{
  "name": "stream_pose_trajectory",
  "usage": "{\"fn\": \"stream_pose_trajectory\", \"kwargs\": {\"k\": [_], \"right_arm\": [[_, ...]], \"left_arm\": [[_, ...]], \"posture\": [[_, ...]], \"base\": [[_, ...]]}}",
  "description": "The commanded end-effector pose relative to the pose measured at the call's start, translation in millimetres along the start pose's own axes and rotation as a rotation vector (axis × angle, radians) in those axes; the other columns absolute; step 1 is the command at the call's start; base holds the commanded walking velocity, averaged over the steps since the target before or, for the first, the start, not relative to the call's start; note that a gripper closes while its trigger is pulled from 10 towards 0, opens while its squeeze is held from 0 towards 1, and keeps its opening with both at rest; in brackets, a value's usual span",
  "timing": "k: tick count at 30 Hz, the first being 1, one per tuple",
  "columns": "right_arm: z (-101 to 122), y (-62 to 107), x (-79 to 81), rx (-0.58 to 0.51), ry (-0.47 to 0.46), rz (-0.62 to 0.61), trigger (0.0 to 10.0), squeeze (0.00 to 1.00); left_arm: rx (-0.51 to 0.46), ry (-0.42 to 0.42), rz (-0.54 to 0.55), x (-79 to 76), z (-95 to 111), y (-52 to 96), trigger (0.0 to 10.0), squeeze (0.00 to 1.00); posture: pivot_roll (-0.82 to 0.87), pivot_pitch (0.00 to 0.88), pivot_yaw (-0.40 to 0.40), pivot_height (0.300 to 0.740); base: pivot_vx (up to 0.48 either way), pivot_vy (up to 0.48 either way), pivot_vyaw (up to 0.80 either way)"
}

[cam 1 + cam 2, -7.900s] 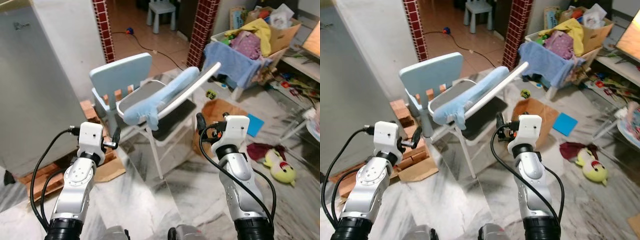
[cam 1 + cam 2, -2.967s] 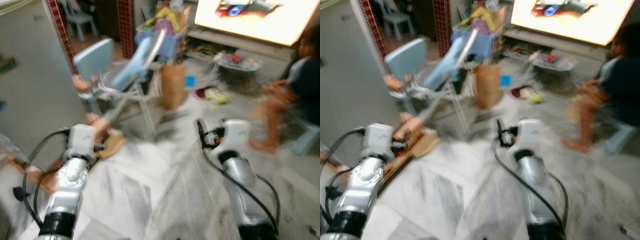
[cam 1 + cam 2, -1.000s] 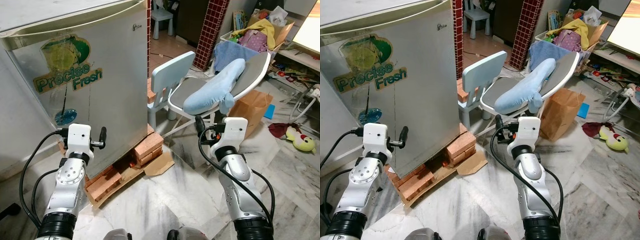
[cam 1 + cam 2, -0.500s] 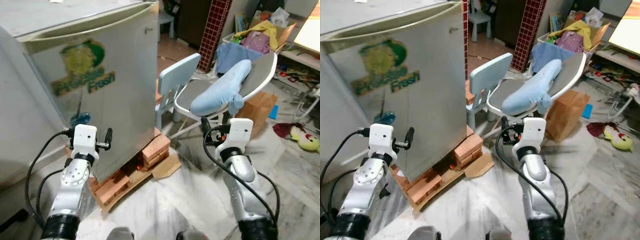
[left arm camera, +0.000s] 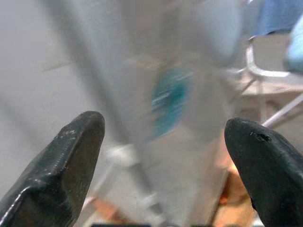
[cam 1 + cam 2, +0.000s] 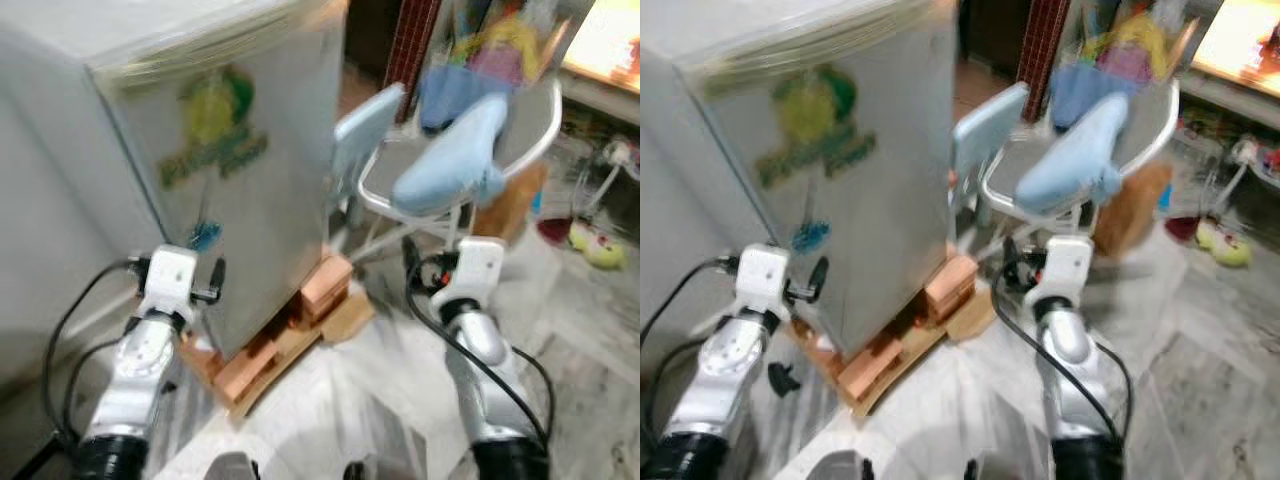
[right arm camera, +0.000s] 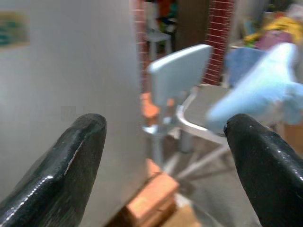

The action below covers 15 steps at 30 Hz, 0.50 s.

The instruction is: Restocking fridge

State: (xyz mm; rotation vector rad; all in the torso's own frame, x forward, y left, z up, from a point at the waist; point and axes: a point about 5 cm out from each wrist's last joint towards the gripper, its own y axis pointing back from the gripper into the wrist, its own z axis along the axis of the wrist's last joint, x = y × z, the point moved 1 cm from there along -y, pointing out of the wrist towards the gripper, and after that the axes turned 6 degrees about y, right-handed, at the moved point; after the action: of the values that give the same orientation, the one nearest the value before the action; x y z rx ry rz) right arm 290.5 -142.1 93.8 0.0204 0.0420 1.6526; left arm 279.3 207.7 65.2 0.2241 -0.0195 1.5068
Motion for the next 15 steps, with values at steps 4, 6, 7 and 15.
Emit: {"fn": "stream_pose_trajectory", "kwargs": {"k": [4, 6, 7, 15], "right_arm": [[-2, 2.4, -13.5, 0.012, 0.021, -0.045, 10.0, 0.0], [-2, 2.8, -13.2, 0.013, 0.021, -0.043, 10.0, 0.0], [-2, 2.9, -13.0, 0.013, 0.021, -0.043, 10.0, 0.0], [-2, 3.5, -12.6, 0.015, 0.023, -0.041, 10.0, 0.0]], "left_arm": [[-0.021, -0.009, -0.048, -6.6, 2, 5.3, 10.0, 0.0], [-0.021, 0.006, -0.072, -9.0, 2, 8.3, 10.0, 0.0], [-0.018, 0.024, -0.086, -10.4, 2, 9.8, 10.0, 0.0], [-0.009, 0.039, -0.104, -11.5, 1, 11.6, 10.0, 0.0]], "posture": [[0.01, 0.027, -0.015, 0.74], [0.01, 0.03, -0.015, 0.74], [0.02, 0.03, -0.015, 0.74], [0.02, 0.034, -0.018, 0.74]], "base": [[0.0, 0.0, -0.1], [0.0, 0.0, -0.21], [0.0, 0.0, 0.0], [0.0, 0.0, 0.0]]}}
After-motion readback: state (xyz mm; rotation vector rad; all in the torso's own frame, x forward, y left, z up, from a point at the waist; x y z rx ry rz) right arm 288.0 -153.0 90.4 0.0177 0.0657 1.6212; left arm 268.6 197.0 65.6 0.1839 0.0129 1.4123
